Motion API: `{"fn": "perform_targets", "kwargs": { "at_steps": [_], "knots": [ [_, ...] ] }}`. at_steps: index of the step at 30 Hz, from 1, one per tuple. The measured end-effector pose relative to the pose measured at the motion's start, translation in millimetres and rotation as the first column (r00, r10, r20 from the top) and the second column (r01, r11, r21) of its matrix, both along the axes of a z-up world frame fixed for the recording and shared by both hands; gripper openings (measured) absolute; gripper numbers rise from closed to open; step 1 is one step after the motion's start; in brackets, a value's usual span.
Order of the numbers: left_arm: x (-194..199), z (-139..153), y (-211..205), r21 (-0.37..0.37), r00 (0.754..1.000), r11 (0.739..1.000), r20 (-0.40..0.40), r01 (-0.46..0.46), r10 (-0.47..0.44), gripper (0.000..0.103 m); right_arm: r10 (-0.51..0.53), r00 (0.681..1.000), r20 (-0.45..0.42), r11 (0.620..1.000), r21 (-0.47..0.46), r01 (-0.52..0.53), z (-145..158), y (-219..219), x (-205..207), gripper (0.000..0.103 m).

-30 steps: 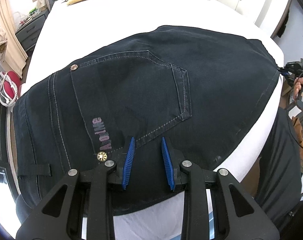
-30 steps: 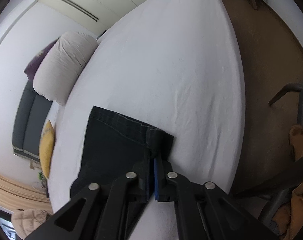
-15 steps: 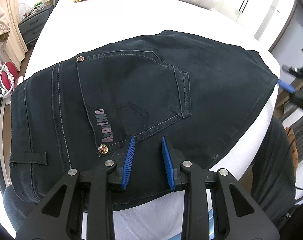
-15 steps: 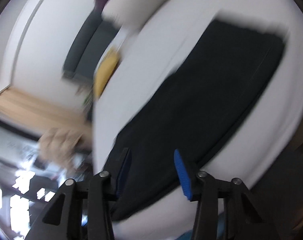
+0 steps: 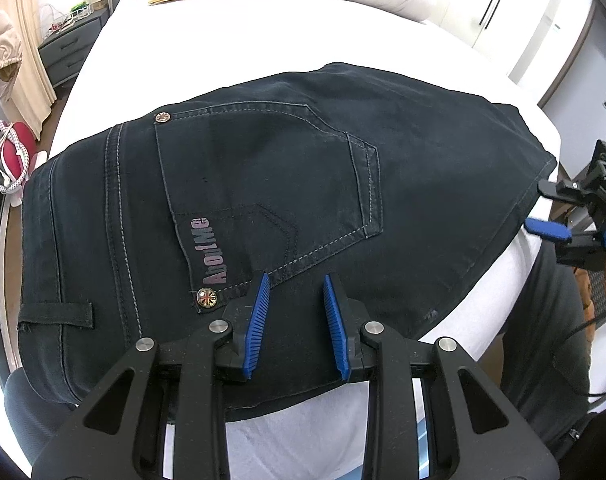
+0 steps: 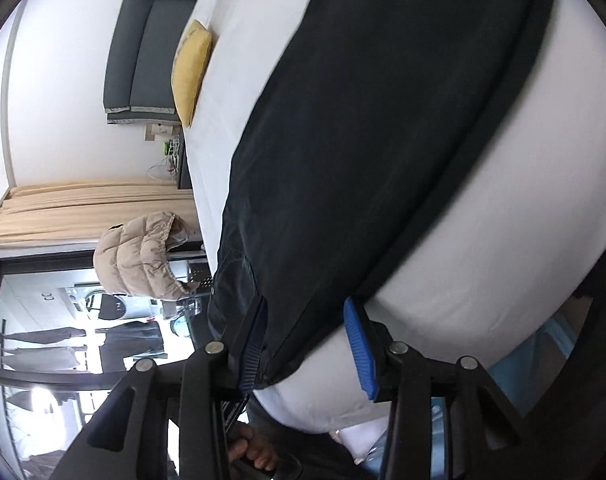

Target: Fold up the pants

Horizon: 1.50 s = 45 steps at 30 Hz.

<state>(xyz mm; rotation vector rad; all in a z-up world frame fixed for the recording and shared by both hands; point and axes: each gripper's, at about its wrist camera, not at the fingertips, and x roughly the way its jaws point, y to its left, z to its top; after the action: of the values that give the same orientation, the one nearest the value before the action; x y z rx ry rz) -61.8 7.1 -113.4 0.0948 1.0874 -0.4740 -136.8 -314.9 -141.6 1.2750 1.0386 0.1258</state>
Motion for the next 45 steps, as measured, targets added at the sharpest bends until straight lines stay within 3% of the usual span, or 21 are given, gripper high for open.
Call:
{"fn": "perform_targets", "kwargs": {
  "at_steps": [11,12,14,16,20,24,27,28,30,32,34,45],
  "knots": [
    [0.6,0.8,-1.4,0.003,1.0,1.0,-0.001,-0.004,0.004,0.027,-0.005,1.0,0.021,0.999,0.051,0.004,-16.4,7.2,16.6,0.045],
    [0.4,0.9,-1.5,0.004,1.0,1.0,0.0,-0.003,0.003,0.027,-0.009,1.0,0.012,0.998,0.063,0.008,-20.9,6.9,18.4,0.038],
    [0.5,0.6,-1.2,0.003,1.0,1.0,0.0,-0.003,0.003,0.027,-0.009,1.0,0.009,0.998,0.061,0.008,-25.5,6.2,20.8,0.014],
    [0.4,0.8,-0.5,0.001,1.0,1.0,-0.003,-0.001,0.001,0.027,-0.011,1.0,-0.009,0.999,0.041,0.011,-29.2,6.6,19.8,0.005],
    [0.1,1.0,0.7,-0.005,1.0,1.0,-0.007,0.004,-0.005,0.027,-0.019,1.0,0.008,1.0,0.015,0.019,-29.3,8.1,5.6,0.004],
    [-0.1,0.5,1.7,-0.009,1.0,1.0,-0.004,0.001,-0.001,0.027,-0.021,0.999,0.026,0.998,0.059,0.02,-36.6,6.5,0.8,0.005],
    [0.1,0.5,2.9,-0.008,1.0,1.0,-0.005,0.003,-0.003,0.027,-0.048,0.998,0.044,0.995,0.09,0.044,-35.3,-2.2,1.4,0.012],
    [0.3,0.3,3.3,-0.01,1.0,1.0,-0.006,0.002,-0.002,0.027,-0.069,0.996,0.048,0.994,0.093,0.065,-34.5,-7.2,1.0,0.019],
    [0.6,0.5,3.7,-0.011,1.0,1.0,-0.006,0.0,0.0,0.027,-0.14,0.988,0.06,0.986,0.105,0.133,-34.1,-24.6,-1.7,0.021],
    [0.3,0.9,3.2,-0.005,1.0,1.0,-0.004,0.002,-0.002,0.027,-0.218,0.974,0.066,0.971,0.111,0.21,-36.2,-46.3,-4.8,0.016],
    [-0.6,0.7,1.8,-0.001,1.0,1.0,-0.004,0.003,-0.003,0.027,-0.248,0.968,0.047,0.966,0.084,0.244,-37.0,-60.6,-7.7,0.002],
    [-0.3,-0.8,-0.7,0.005,1.0,1.0,-0.006,-0.003,0.003,0.027,-0.283,0.956,0.078,0.959,0.019,0.282,-30.9,-79.2,-32.1,0.003]
  ]
}}
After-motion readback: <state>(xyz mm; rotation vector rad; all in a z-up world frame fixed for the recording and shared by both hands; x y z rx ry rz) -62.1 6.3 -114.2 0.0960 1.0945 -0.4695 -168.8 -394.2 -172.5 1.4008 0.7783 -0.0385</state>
